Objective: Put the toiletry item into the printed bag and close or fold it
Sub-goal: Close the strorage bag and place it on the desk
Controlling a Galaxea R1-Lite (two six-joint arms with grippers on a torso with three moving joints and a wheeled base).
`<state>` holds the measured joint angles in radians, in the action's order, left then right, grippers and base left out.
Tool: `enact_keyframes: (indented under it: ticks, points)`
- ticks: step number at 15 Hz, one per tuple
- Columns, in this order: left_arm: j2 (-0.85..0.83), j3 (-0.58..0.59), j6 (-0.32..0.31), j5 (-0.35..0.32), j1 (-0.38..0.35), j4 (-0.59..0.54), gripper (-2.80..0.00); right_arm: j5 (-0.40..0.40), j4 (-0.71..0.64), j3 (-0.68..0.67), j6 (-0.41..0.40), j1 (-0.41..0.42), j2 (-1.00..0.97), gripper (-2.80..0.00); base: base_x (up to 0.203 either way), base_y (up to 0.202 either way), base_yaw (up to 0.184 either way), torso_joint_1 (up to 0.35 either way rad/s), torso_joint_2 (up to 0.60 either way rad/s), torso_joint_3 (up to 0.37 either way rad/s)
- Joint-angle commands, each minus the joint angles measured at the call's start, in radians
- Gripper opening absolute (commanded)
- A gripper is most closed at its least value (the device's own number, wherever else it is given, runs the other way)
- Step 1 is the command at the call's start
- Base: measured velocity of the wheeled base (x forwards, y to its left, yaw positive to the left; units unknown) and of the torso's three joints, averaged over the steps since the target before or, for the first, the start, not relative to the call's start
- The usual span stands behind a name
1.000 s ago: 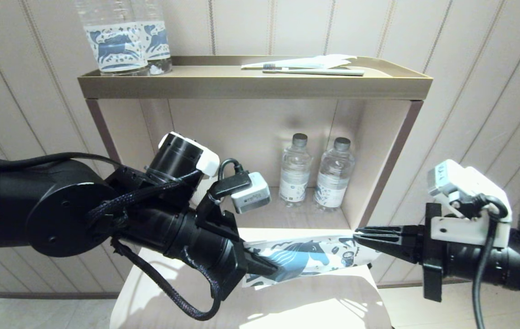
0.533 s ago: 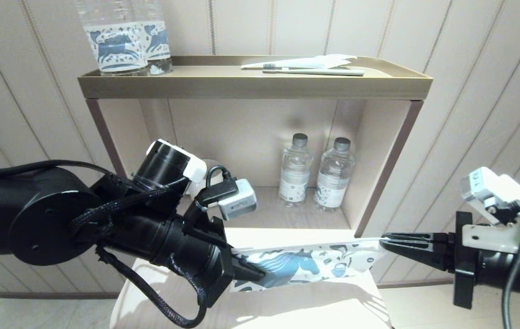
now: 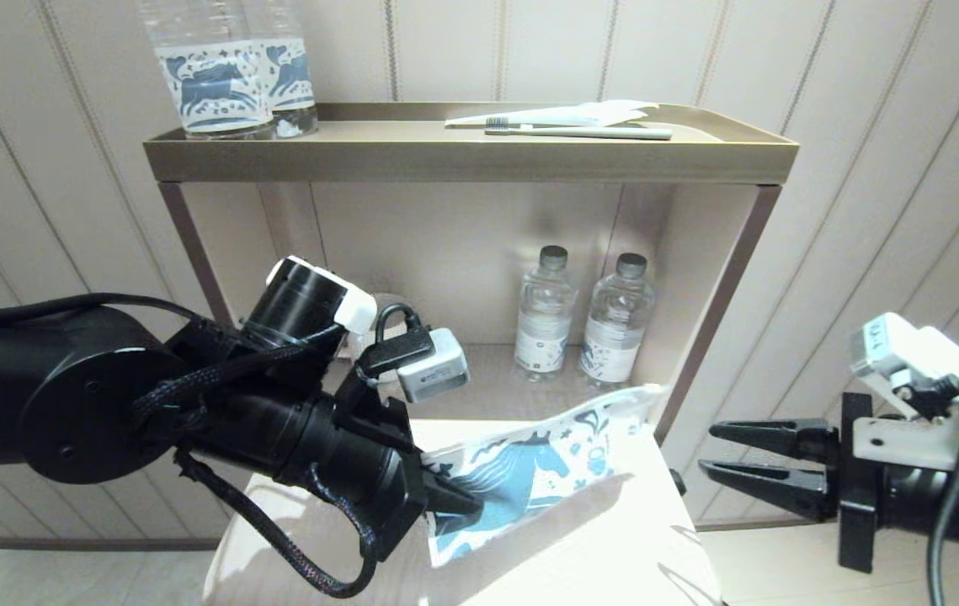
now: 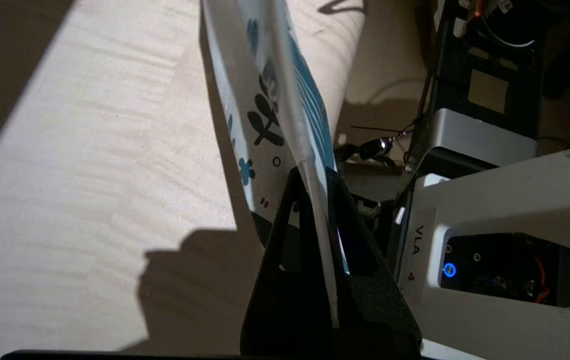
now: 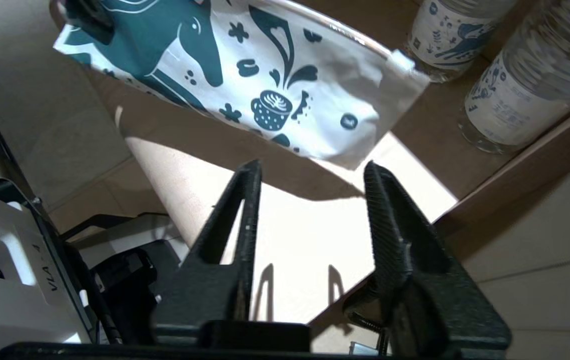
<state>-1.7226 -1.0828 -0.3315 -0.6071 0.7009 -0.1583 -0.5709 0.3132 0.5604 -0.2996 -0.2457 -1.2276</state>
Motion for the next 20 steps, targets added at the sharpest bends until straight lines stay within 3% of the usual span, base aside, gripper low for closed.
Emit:
enact_keyframes:
  ticks: [1, 7, 9, 15, 16, 20]
  points:
    - [0.0, 0.009, -0.003, -0.003, 0.002, 0.002, -2.8, -0.007, 0.004, 0.006, -0.001, -0.004, -0.012, 0.0, 0.0, 0.0, 0.0, 0.0, 0.0, 0.0]
    - [-0.001, 0.113, 0.0, 0.012, -0.028, 0.017, -2.8, -0.007, -0.005, 0.004, 0.004, 0.002, 0.051, 0.0, 0.0, 0.0, 0.0, 0.0, 0.0, 0.0]
    - [-0.014, 0.141, 0.004, 0.043, -0.044, 0.096, -2.8, -0.009, -0.002, -0.004, 0.004, -0.004, 0.053, 0.0, 0.0, 0.0, 0.0, 0.0, 0.0, 0.0]
    - [-0.026, 0.152, 0.01, 0.069, -0.05, 0.145, -2.8, -0.009, -0.002, -0.017, 0.004, -0.004, 0.053, 0.0, 0.0, 0.0, 0.0, 0.0, 0.0, 0.0]
    - [-0.023, 0.16, 0.004, 0.085, -0.05, 0.146, 0.0, -0.009, -0.001, -0.017, 0.004, -0.004, 0.051, 0.0, 0.0, 0.0, 0.0, 0.0, 0.0, 0.0]
    - [0.002, 0.167, 0.009, 0.098, -0.05, 0.163, 0.0, -0.009, 0.0, -0.021, 0.002, -0.004, 0.051, 0.0, 0.0, 0.0, 0.0, 0.0, 0.0, 0.0]
